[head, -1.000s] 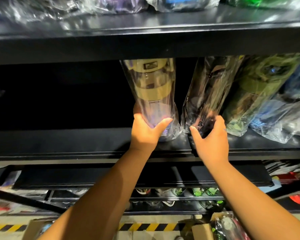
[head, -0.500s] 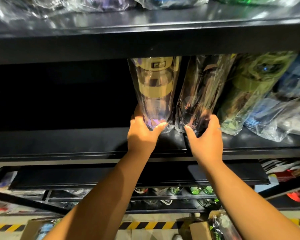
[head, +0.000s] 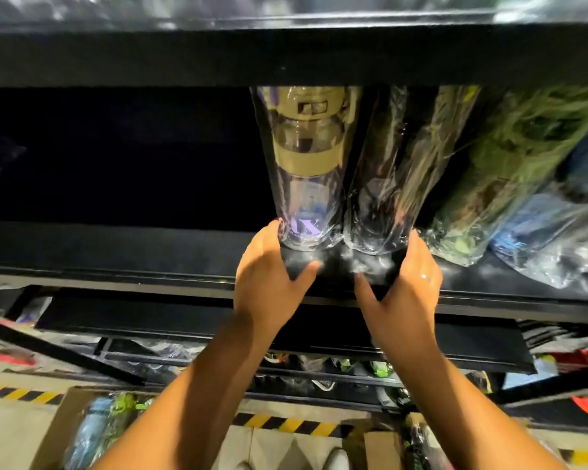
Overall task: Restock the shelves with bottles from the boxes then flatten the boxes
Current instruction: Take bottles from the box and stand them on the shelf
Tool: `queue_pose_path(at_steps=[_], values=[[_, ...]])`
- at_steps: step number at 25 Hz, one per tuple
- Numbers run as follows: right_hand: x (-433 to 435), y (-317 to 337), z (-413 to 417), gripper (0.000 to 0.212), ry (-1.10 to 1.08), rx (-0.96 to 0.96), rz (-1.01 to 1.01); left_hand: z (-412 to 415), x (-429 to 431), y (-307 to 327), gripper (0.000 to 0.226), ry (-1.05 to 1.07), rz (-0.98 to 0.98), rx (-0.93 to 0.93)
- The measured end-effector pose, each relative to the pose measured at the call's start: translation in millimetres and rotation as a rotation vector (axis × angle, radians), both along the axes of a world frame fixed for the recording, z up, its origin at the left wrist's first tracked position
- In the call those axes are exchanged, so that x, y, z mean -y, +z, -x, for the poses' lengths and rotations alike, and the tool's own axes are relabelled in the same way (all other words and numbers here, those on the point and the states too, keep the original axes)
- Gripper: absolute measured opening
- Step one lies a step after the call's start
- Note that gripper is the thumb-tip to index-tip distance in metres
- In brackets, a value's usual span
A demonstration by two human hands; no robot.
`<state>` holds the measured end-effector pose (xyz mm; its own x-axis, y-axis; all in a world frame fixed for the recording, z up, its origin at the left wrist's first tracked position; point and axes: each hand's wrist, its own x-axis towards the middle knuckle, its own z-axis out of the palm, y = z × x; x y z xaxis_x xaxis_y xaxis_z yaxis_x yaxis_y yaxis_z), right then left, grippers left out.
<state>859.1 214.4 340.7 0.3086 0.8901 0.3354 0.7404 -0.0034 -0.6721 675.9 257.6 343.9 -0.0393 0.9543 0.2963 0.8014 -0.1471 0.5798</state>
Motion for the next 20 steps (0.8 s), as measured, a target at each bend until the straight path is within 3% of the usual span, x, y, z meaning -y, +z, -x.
queue_pose_path(at_steps=[2,6,9,12,20], values=[[30,-17,8,0.083,0.117,0.109,0.025,13,28,-14,0.076,-0.012,-0.057,-0.222],[63,-40,26,0.070,0.330,0.410,0.048,48,94,-51,0.068,-0.024,-0.064,-0.381],[69,-44,52,0.082,0.485,0.581,0.112,78,130,-70,0.071,0.095,0.078,-0.487],[76,-51,98,0.094,0.594,0.671,0.281,111,160,-77,0.077,0.190,0.221,-0.472],[158,-71,260,0.085,0.917,0.809,0.392,254,305,-76,0.078,0.463,0.412,-0.347]])
